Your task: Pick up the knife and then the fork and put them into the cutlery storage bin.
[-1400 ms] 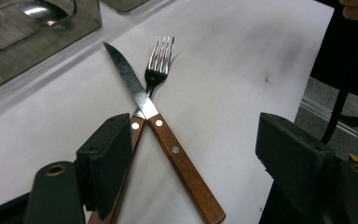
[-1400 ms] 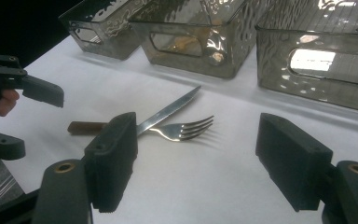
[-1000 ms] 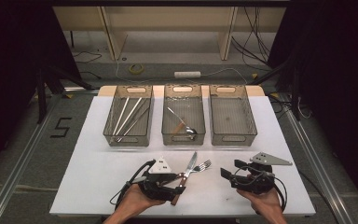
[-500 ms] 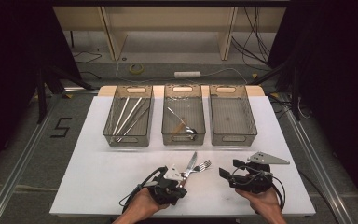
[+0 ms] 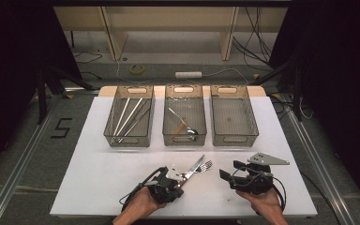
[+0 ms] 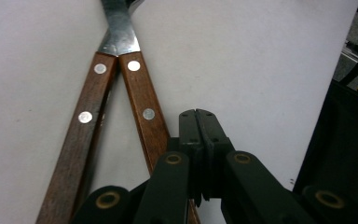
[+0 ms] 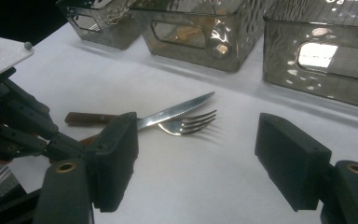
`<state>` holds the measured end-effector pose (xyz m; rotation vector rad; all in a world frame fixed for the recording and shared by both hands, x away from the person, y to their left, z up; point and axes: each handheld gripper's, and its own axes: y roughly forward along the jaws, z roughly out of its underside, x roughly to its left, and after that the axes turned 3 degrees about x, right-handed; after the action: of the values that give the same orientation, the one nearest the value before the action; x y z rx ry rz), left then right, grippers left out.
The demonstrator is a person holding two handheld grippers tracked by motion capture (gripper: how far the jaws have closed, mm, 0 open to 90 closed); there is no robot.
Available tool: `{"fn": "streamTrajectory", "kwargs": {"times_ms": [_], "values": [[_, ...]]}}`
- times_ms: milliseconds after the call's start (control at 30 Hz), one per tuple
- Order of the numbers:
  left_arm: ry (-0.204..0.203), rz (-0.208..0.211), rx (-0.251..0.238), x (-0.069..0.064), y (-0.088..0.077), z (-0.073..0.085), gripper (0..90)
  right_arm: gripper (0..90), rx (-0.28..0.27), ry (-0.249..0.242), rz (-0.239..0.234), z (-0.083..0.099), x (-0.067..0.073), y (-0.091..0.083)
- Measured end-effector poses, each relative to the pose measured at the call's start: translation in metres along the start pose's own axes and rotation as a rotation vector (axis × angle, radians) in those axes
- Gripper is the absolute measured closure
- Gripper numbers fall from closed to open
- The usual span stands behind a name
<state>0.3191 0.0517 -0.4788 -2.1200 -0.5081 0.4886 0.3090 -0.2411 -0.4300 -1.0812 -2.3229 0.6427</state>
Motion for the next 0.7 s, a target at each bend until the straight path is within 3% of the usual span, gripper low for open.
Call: {"fn": "streamTrajectory", "kwargs": {"times_ms": [333, 700], "values": [[-0.012, -0.006, -0.003, 0.009, -0.001, 0.0, 88.9, 31.2, 0.003, 0.002, -0.005, 0.0, 0.0, 0.001], [-0.025, -0.047, -0.011, 0.022, -0.003, -0.001, 88.7, 31.3, 0.005, 0.004, -0.008, 0.0, -0.001, 0.001]]}}
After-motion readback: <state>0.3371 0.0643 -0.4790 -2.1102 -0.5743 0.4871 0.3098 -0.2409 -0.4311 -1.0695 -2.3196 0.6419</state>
